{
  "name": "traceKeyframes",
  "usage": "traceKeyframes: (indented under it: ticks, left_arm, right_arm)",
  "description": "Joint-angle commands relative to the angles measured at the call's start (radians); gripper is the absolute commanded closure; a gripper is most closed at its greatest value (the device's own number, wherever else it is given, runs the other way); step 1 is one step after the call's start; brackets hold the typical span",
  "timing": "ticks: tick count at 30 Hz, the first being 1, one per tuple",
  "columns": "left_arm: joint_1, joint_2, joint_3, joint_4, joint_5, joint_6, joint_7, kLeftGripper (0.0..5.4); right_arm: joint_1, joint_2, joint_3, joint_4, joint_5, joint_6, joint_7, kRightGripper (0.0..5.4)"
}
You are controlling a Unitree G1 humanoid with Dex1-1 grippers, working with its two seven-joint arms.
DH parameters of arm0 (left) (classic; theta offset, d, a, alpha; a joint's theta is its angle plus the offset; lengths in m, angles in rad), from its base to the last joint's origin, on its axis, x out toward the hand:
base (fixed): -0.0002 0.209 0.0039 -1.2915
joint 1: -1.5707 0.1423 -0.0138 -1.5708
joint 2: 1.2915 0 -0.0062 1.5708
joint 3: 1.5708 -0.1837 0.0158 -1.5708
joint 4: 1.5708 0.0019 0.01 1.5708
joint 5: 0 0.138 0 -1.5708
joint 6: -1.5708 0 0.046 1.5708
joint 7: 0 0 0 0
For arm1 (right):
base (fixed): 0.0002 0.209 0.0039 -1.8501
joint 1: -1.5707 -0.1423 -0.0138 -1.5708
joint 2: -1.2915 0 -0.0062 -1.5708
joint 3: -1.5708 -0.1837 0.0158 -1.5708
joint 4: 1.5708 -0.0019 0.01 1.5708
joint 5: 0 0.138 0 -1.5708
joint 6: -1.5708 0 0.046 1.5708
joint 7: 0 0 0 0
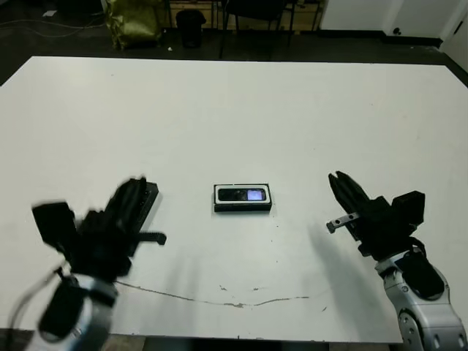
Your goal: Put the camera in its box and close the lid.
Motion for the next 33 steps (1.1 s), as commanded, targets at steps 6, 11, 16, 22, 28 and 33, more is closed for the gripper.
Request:
traceKeyframes:
  ticks: [6,11,16,22,28,33]
  left_arm:
    - [0.068,0.020,-0.032,0.088,0.074,-0.200,-0.129,2.17]
    - [0.081,0.029,-0.079,0.119,0.259,-0.336,-0.120,0.96]
    - [0.101,0.039,-0.117,0.112,0.383,-0.364,-0.111,0.01]
    - [0.112,0.055,-0.097,0.103,0.417,-0.328,-0.129,0.01]
    - [0.091,0.093,-0.037,0.061,0.368,-0.113,-0.163,0.01]
    - [0.078,0.118,0.026,0.138,0.327,-0.093,-0.216,0.01]
  right_arm:
    - [-0.002,-0.001,0.020,0.015,-0.030,0.007,-0.009,5.40]
    - [0.003,0.002,0.023,0.013,-0.024,0.011,-0.009,5.40]
    - [0.003,0.003,0.024,0.016,-0.020,0.012,-0.007,5.40]
    - [-0.001,0.002,0.027,0.030,-0.021,-0.004,0.001,5.40]
    - [-0.007,0.001,0.028,0.035,-0.022,-0.003,0.004,5.40]
    - [-0.008,0.001,0.026,0.038,-0.020,-0.006,0.005,5.40]
